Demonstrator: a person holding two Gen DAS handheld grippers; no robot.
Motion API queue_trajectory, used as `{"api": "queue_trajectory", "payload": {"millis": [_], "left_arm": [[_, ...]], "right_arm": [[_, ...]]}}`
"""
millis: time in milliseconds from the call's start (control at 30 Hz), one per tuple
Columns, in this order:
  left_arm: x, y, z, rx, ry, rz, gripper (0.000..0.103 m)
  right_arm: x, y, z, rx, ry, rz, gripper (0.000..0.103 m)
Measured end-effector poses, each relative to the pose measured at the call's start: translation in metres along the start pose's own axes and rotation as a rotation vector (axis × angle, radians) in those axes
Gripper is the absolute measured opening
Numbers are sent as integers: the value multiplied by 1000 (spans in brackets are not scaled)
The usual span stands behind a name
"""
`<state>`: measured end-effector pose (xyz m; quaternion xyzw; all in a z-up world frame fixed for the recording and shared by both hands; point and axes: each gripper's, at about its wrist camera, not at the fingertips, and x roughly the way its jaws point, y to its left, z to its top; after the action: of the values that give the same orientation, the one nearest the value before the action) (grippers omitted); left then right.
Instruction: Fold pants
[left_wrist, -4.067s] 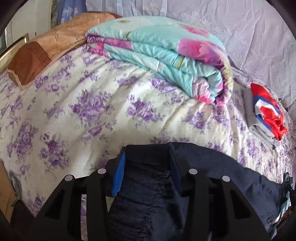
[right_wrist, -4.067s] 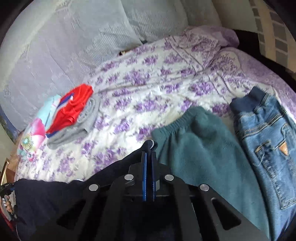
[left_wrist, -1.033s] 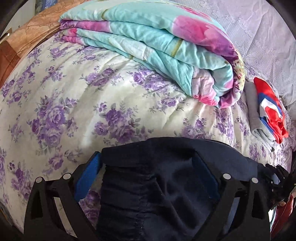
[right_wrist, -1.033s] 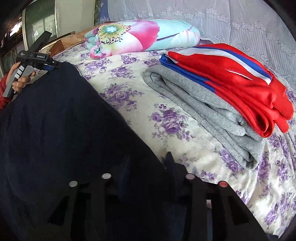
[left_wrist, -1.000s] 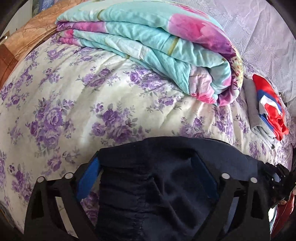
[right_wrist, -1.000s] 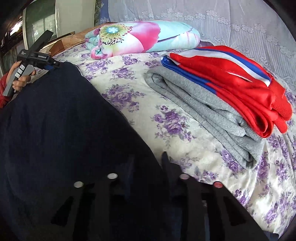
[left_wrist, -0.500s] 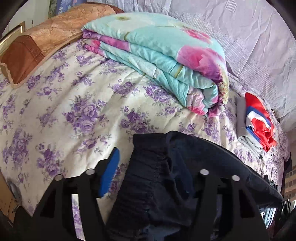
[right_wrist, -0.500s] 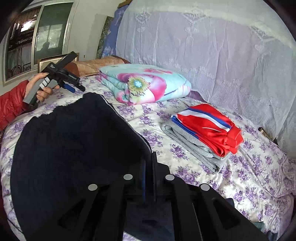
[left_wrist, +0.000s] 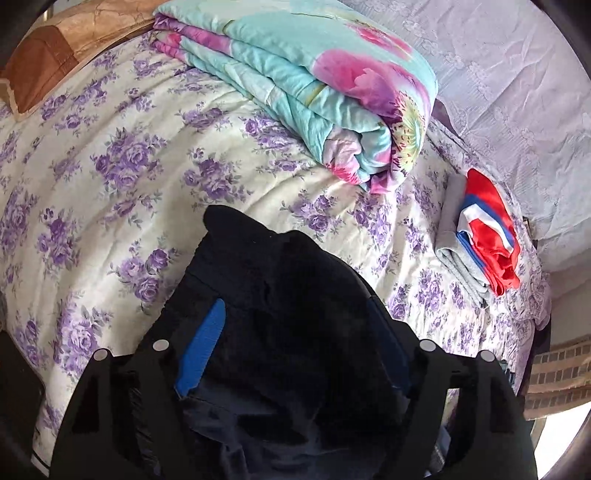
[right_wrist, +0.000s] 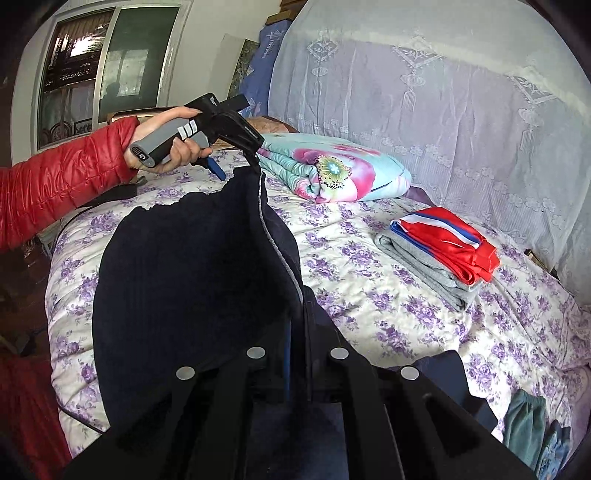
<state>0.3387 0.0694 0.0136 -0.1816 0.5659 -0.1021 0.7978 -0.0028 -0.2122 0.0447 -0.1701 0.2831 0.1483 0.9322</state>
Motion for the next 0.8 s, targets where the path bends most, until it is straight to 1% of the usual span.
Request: {"api": "queue_trajectory", "payload": {"millis": [33, 100, 167, 267, 367, 400, 433, 467, 500, 533, 567, 600, 700, 800], "left_arm": [[-3, 2, -1, -18, -1, -1, 74], [-12, 5, -3, -48, -2, -30, 74], [-23, 1, -5, -46, -12, -41, 75], [-30, -7, -4, -57, -21, -28, 75], [-21, -10, -5, -63, 12, 19, 74], [-16, -9, -6, -62, 29, 27, 67], [-10, -7, -9, -59, 47, 28, 54], [-4, -3, -12, -59, 71, 27, 21], [-1, 1, -15, -64, 90, 0, 17], [-2, 7, -18, -71, 90, -23, 16], [-8, 10, -22, -66, 78, -30, 16], [-16, 11, -26, -46, 60, -41, 15], [-53, 14, -46, 29, -1, -88, 15], [-89, 26, -71, 77, -36, -138, 15]], "right_arm": [[-1, 1, -2, 0, -1, 1, 6], [-5, 2, -4, 2, -5, -1, 6], [-8, 4, -7, 1, -9, 4, 6], [-14, 9, -15, 8, -2, 17, 6], [-19, 14, -25, 20, 3, 23, 6], [-21, 16, -28, 25, 1, 22, 6], [-23, 16, -30, 32, 0, 20, 6], [-25, 16, -31, 37, -1, 17, 6], [-26, 15, -32, 41, -2, 10, 6], [-28, 14, -33, 44, -2, 3, 6], [-30, 12, -33, 47, -6, -3, 6], [-33, 10, -33, 51, -12, -10, 6], [-47, 10, -33, 53, -29, -12, 6], [-62, 21, -42, 42, -23, 14, 6]]}}
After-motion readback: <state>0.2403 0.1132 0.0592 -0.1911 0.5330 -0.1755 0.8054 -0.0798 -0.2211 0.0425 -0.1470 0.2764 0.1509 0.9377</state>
